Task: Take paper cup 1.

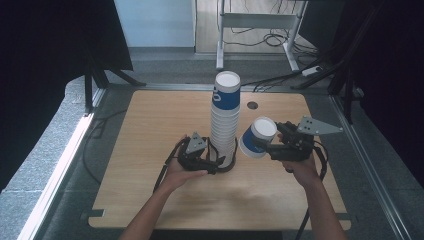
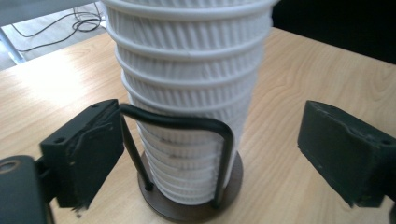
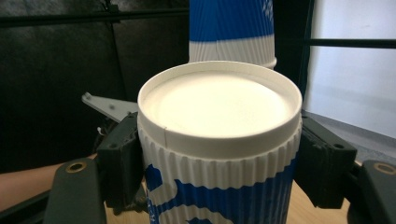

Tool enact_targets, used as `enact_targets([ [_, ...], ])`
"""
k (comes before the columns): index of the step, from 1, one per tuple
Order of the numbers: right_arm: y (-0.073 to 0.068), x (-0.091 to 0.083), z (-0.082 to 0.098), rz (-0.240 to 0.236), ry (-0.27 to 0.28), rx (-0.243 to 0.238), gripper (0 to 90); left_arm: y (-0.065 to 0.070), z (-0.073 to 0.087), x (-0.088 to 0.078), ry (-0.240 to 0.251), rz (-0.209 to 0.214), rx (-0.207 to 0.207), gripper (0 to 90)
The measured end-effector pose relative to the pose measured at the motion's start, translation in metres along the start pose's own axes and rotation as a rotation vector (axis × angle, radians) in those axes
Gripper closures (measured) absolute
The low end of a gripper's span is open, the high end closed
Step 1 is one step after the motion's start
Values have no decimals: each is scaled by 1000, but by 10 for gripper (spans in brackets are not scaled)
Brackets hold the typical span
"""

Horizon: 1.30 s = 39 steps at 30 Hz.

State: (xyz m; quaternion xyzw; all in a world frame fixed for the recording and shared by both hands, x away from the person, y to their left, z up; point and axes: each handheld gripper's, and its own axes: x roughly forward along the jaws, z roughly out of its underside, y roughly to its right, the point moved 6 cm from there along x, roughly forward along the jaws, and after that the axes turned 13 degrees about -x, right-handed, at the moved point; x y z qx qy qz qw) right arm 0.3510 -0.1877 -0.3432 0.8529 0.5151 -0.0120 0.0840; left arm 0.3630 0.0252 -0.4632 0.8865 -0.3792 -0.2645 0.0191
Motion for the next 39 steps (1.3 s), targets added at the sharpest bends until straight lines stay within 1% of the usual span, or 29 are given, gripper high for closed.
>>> enact_targets([
  [3, -4, 1, 8, 2, -10, -2, 270, 2, 4, -5, 11, 8, -2, 84],
  [7, -10, 3, 17, 4, -19, -4, 270, 5, 10, -11, 23, 8, 2, 86],
  [11, -15, 6, 27, 10, -18, 7, 270, 6, 14, -19, 44, 15, -17, 98],
  [15, -22, 8, 35, -1, -28, 14, 270, 7, 20, -29, 60, 22, -41, 98],
  [17, -25, 9, 39, -2, -30, 16, 270, 8, 24, -32, 65, 22, -38, 99],
  [18, -27, 10, 41, -3, -34, 13, 270, 8, 26, -35, 77, 21, -42, 99],
  [21, -34, 14, 50, -4, -50, 5, 270, 9, 29, -38, 92, 25, -59, 120],
  [23, -37, 16, 54, -4, -64, 6, 270, 9, 32, -40, 92, 31, -64, 120],
  [28, -43, 20, 62, -13, -73, 13, 270, 9, 40, -41, 93, 37, -75, 120],
  [31, -47, 23, 67, -18, -78, 15, 269, 9, 42, -41, 85, 27, -65, 120],
  [33, -49, 25, 70, -22, -75, 20, 269, 9, 42, -43, 87, 32, -69, 120],
  [37, -52, 28, 75, -27, -70, 32, 269, 11, 43, -46, 89, 31, -63, 120],
  [39, -52, 30, 77, -27, -80, 32, 269, 12, 44, -46, 90, 32, -62, 120],
])
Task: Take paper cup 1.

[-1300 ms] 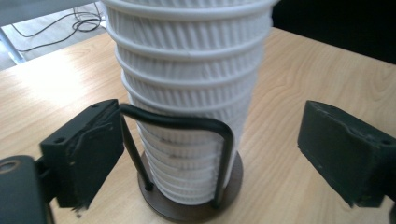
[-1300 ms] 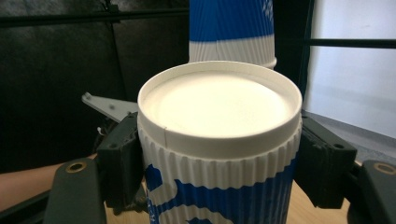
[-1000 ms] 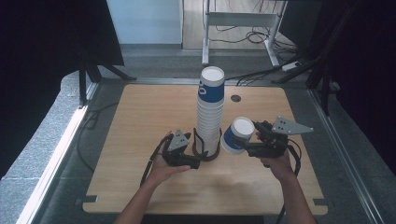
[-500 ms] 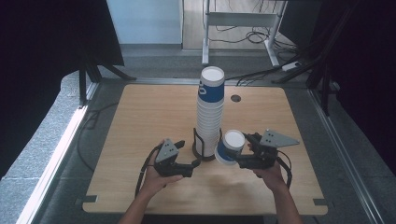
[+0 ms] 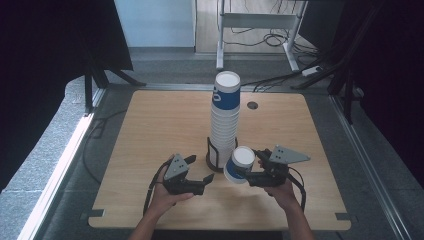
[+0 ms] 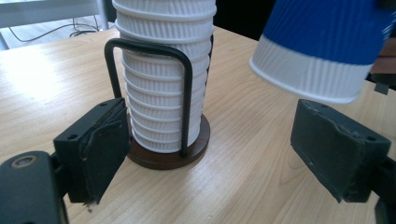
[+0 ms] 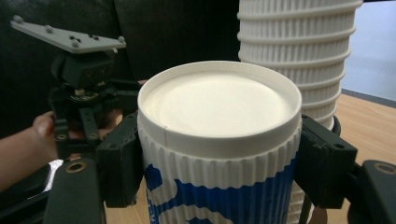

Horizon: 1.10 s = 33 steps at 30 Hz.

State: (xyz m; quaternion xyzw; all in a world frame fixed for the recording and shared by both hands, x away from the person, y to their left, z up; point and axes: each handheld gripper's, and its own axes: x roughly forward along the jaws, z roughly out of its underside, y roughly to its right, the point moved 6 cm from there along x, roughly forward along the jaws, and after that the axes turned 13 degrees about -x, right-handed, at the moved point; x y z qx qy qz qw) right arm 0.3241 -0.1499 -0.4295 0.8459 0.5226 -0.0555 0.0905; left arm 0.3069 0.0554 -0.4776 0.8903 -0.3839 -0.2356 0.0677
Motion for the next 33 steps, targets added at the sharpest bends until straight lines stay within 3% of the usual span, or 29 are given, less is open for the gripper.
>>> enact_targets([
  [12, -8, 14, 16, -16, -42, 4, 269, 6, 18, 6, -39, -6, 25, 120],
  [33, -17, 27, 27, -50, -53, 33, 268, 31, 23, 12, -74, 90, 50, 78],
])
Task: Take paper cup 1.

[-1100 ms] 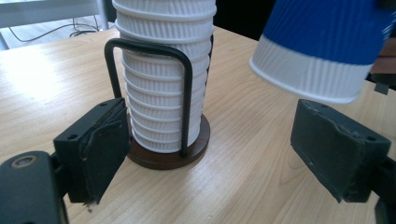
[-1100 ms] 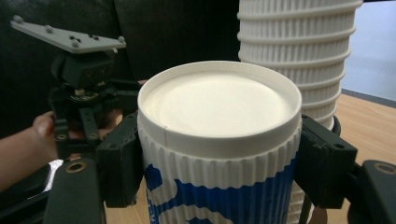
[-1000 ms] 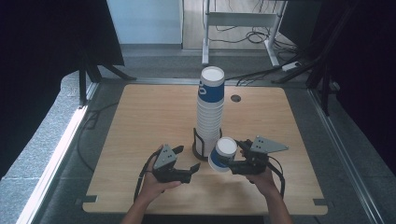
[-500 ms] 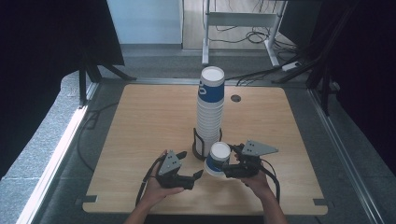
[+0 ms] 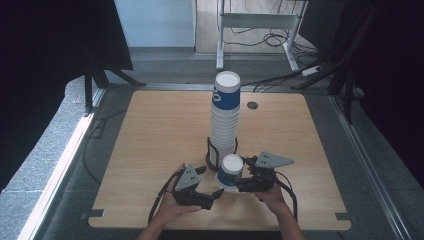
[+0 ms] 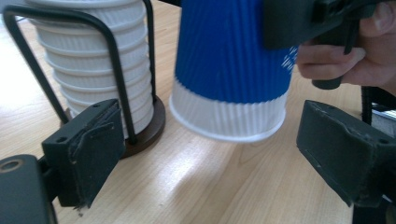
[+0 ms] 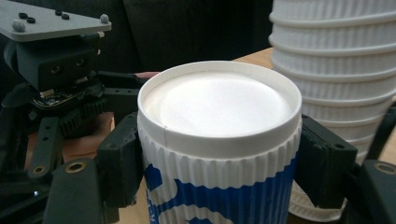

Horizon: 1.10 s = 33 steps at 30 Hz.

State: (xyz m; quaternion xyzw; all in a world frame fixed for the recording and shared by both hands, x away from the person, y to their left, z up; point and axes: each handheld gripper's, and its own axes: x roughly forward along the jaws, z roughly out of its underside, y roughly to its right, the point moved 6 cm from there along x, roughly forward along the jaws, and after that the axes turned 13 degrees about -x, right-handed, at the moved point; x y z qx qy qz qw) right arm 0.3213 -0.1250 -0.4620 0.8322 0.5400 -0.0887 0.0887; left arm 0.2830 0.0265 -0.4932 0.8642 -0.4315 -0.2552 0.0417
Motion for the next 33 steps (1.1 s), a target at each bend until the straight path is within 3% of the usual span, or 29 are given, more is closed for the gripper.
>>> enact_targets([
  [6, -8, 7, -1, -26, 6, 2, 269, 5, 1, 2, -10, 27, 4, 76],
  [15, -19, 13, -4, -72, 30, 10, 269, 6, 3, 7, -23, 14, 4, 78],
  [21, -28, 18, -5, -108, 40, 12, 268, 8, 6, 10, -24, -4, 33, 98],
  [33, -27, 19, -2, -100, 26, 2, 266, 8, 10, 12, -19, -5, 50, 170],
])
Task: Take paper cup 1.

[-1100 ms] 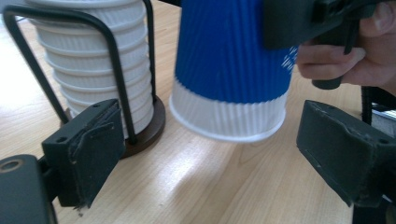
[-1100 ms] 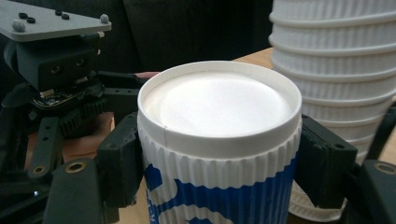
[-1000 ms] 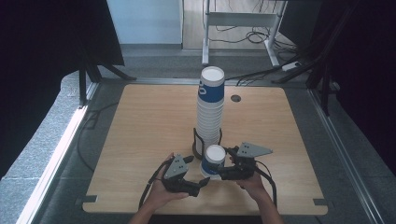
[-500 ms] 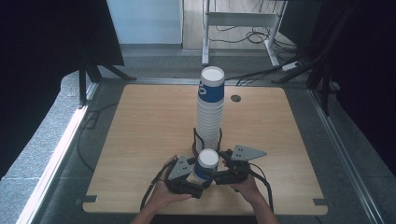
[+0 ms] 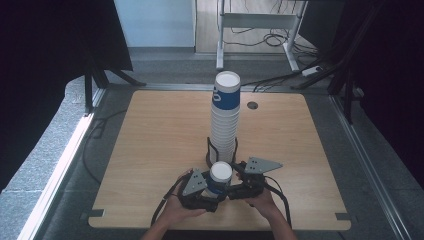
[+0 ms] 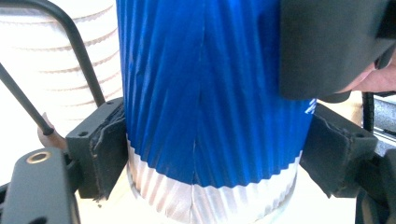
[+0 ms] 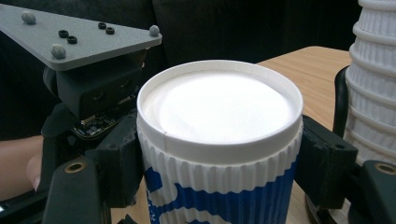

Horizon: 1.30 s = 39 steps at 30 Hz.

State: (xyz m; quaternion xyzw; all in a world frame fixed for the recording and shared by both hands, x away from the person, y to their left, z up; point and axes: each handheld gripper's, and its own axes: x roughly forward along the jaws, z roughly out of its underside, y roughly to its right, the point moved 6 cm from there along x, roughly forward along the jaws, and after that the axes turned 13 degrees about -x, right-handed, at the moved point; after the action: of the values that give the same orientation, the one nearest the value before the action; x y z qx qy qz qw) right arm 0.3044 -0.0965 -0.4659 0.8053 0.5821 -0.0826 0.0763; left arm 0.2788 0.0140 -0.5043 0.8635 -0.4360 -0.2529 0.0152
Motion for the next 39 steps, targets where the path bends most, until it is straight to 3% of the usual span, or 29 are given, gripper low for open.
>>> enact_targets([
  [12, 1, 1, 4, -6, -31, 5, 253, -1, 2, 2, -29, -29, 31, 192],
  [17, 4, -2, 2, 27, -16, 24, 215, -3, 4, 2, -47, -58, 49, 193],
  [26, 12, -17, -3, 68, 11, 31, 180, -11, 12, 8, -105, -164, 120, 193],
  [30, 15, -22, -2, 81, 4, 29, 180, -13, 14, 9, -137, -239, 183, 192],
  [39, 14, -17, 11, 75, -46, 39, 169, -11, 13, 7, -170, -273, 221, 191],
])
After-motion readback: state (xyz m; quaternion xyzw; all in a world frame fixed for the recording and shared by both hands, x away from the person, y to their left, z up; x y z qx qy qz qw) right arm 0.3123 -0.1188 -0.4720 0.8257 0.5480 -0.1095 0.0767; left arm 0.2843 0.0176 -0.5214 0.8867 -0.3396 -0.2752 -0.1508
